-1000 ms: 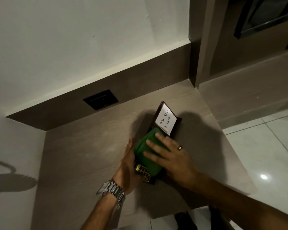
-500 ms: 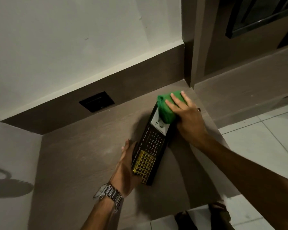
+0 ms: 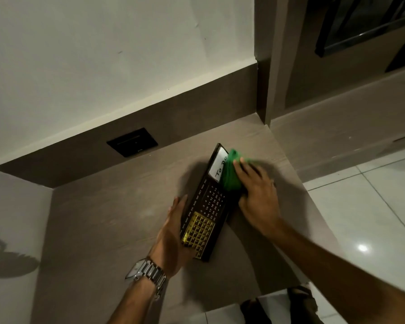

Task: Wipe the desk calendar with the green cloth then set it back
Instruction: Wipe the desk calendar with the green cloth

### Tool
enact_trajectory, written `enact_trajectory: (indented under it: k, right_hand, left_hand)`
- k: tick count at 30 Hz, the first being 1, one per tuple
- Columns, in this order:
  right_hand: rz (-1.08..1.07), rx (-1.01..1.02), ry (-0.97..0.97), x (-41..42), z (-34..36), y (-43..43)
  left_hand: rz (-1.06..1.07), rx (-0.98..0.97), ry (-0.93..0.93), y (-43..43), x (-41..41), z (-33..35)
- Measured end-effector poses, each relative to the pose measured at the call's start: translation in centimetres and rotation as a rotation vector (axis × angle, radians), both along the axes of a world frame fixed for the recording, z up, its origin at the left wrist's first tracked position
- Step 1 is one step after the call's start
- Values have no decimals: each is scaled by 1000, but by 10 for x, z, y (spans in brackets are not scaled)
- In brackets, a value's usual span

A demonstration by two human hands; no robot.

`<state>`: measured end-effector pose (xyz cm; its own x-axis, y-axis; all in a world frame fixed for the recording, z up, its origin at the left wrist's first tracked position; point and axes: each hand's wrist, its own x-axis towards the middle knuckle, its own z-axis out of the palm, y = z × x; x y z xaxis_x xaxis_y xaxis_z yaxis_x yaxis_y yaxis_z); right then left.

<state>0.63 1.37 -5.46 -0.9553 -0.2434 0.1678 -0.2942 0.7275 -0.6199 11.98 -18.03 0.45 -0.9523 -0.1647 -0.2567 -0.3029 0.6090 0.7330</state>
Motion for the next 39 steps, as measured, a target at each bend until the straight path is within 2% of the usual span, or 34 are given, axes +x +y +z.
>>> enact_trajectory:
  k: [4, 7, 9, 12, 14, 16, 24, 26, 29, 32, 36, 38, 39]
  right_hand:
    - [138, 138, -23, 49, -25, 2]
    - [268, 239, 4, 59, -28, 8]
    - [243, 275, 6, 48, -24, 14]
    - [67, 296, 7, 14, -14, 17]
    - [-70, 241, -42, -7, -7, 15]
    - [-102, 233, -66, -13, -4, 13]
    - [331, 340, 8, 93, -34, 4]
    - [276, 364, 27, 68, -31, 9]
    - [59, 396, 3, 3, -17, 16]
    - [-24, 400, -26, -1, -12, 6]
    - [220, 311, -29, 90, -23, -10]
    - [301, 324, 0, 95, -28, -8]
    - [270, 343, 19, 79, -28, -5]
  left_hand:
    - [-189, -185, -7, -11, -1, -4]
    - [-241, -275, -29, -12, -1, 0]
    - [-274, -295, -28, -12, -1, 3]
    - [-270, -315, -54, -12, -3, 5]
    - [-263, -314, -64, -13, -4, 5]
    - [-270, -313, -58, -14, -4, 4]
    - [-268, -281, -13, -17, -7, -5]
    - [-275, -292, -29, -18, -6, -7]
    - [-286, -295, -43, -19, -5, -7]
    - [-282, -268, -44, -18, -4, -5]
    - [-315, -232, 3, -20, -2, -6]
    - [-306, -219, -16, -21, 2, -6]
    - [-305, -217, -13, -21, 1, -6]
